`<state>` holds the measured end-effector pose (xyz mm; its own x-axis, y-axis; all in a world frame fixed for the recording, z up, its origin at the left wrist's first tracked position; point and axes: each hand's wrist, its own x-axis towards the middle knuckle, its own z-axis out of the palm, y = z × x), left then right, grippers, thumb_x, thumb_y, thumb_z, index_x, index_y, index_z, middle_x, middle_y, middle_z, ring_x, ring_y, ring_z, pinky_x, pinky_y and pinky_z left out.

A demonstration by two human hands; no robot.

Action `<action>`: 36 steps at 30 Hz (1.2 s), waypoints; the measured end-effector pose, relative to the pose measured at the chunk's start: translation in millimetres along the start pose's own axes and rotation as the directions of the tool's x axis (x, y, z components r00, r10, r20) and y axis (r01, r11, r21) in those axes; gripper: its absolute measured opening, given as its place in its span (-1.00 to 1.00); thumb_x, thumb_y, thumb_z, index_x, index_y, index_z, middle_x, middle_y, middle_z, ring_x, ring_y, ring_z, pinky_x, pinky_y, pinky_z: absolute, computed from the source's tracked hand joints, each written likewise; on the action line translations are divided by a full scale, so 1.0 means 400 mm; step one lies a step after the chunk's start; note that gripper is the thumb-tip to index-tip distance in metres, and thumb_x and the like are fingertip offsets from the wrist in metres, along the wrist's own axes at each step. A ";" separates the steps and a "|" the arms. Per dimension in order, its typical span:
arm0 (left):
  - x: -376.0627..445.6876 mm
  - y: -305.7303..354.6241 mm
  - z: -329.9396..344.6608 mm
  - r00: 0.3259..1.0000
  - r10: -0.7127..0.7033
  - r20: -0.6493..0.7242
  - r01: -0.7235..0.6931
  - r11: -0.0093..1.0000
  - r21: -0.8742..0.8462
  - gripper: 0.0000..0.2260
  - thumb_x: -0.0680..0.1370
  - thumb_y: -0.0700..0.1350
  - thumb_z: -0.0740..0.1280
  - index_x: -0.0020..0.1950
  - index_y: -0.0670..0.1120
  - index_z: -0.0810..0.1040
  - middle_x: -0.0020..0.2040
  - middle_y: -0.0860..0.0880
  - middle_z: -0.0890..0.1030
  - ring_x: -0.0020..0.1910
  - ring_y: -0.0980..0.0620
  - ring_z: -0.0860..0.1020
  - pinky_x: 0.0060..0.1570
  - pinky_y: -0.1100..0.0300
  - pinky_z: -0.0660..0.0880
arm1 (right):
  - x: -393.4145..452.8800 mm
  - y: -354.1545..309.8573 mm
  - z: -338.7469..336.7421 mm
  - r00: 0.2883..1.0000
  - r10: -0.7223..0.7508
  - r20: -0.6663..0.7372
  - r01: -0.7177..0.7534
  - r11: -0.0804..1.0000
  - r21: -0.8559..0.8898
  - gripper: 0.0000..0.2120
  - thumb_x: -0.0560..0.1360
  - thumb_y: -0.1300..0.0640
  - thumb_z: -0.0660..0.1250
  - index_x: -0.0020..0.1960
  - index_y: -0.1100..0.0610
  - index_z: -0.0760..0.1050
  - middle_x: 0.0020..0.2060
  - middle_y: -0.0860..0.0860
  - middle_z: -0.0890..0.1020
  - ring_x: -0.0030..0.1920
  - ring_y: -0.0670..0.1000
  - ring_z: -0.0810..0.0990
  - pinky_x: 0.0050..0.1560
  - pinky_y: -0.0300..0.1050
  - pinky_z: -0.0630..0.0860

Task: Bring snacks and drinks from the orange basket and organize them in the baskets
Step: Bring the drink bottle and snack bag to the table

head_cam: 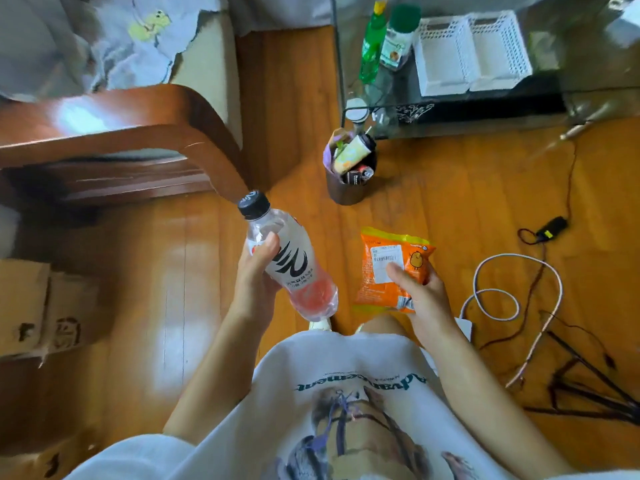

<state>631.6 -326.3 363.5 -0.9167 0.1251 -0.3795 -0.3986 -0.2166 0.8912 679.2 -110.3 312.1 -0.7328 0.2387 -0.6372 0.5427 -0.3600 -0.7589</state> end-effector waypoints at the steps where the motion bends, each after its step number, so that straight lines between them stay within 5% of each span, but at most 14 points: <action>1: 0.033 0.005 0.018 1.000 -0.013 0.025 0.013 1.000 -0.003 -0.25 0.15 0.34 0.44 0.16 -0.11 0.43 -0.12 -0.04 0.57 -0.15 -0.03 0.57 -0.26 0.11 0.51 | 0.014 -0.015 -0.014 1.000 0.006 -0.019 -0.006 1.000 0.015 -0.79 0.34 0.09 0.46 -0.03 -0.05 0.58 -0.13 -0.10 0.72 -0.10 -0.05 0.70 -0.14 -0.11 0.58; 6: 0.263 0.027 0.206 0.989 -0.051 0.136 0.038 0.994 0.103 -0.51 0.30 0.18 0.36 0.10 -0.10 0.46 -0.15 -0.03 0.58 -0.21 -0.01 0.57 -0.29 0.12 0.49 | 0.195 -0.159 -0.140 0.990 0.016 -0.143 0.000 0.994 0.113 -0.72 0.36 0.12 0.44 0.07 0.02 0.57 -0.01 0.01 0.69 -0.01 0.03 0.67 -0.03 0.00 0.58; 9: 0.342 0.037 0.285 0.987 -0.049 0.150 0.032 0.993 0.116 -0.54 0.34 0.13 0.28 0.13 -0.10 0.44 -0.13 -0.04 0.58 -0.19 -0.02 0.57 -0.29 0.10 0.50 | 0.273 -0.219 -0.193 0.993 0.002 -0.122 0.013 0.993 0.118 -0.82 0.39 0.13 0.42 -0.02 -0.03 0.58 -0.13 -0.08 0.71 -0.08 -0.03 0.68 -0.10 -0.05 0.58; 15: 0.480 0.063 0.467 0.994 -0.059 0.092 0.054 0.997 0.060 -0.46 0.30 0.13 0.30 0.21 -0.10 0.42 -0.02 -0.14 0.55 -0.05 -0.14 0.52 -0.08 -0.05 0.45 | 0.396 -0.383 -0.281 0.994 -0.033 -0.106 0.041 0.996 0.081 -0.79 0.40 0.15 0.41 0.03 -0.01 0.57 -0.04 -0.01 0.69 -0.03 0.01 0.66 0.02 0.04 0.57; 20: 0.626 0.105 0.644 0.995 -0.055 0.086 0.047 0.995 0.092 -0.20 0.21 0.25 0.43 0.31 -0.15 0.37 0.03 -0.16 0.52 0.01 -0.16 0.52 -0.05 -0.08 0.46 | 0.560 -0.561 -0.385 0.998 -0.028 -0.064 0.031 0.998 0.053 -0.76 0.41 0.15 0.40 0.07 -0.01 0.55 0.07 0.07 0.65 0.07 0.09 0.63 0.10 0.09 0.55; 29: 0.818 0.118 0.673 0.997 -0.037 -0.061 0.041 0.998 0.053 -0.58 0.33 0.12 0.31 0.12 -0.02 0.48 -0.09 -0.02 0.60 -0.12 -0.06 0.58 -0.21 0.07 0.51 | 0.761 -0.697 -0.368 0.999 0.024 0.032 -0.025 1.000 0.005 -0.80 0.37 0.13 0.42 -0.02 -0.02 0.57 -0.13 -0.06 0.71 -0.11 -0.05 0.69 -0.22 -0.18 0.59; 36: 1.071 0.164 0.673 0.987 -0.017 -0.159 0.032 0.996 0.088 -0.41 0.32 0.11 0.31 0.23 -0.22 0.39 -0.06 -0.12 0.54 -0.05 -0.12 0.53 -0.14 0.05 0.50 | 0.965 -0.824 -0.315 0.998 0.055 0.008 -0.054 0.997 -0.052 -0.73 0.34 0.08 0.45 0.01 -0.07 0.53 -0.01 -0.03 0.68 -0.02 -0.02 0.66 -0.05 -0.06 0.59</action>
<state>220.5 -26.2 326.1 -0.9026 -0.0268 -0.4296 -0.4232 -0.1266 0.8971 269.2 214.3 299.3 -0.7052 0.2116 -0.6767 0.6021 -0.3251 -0.7292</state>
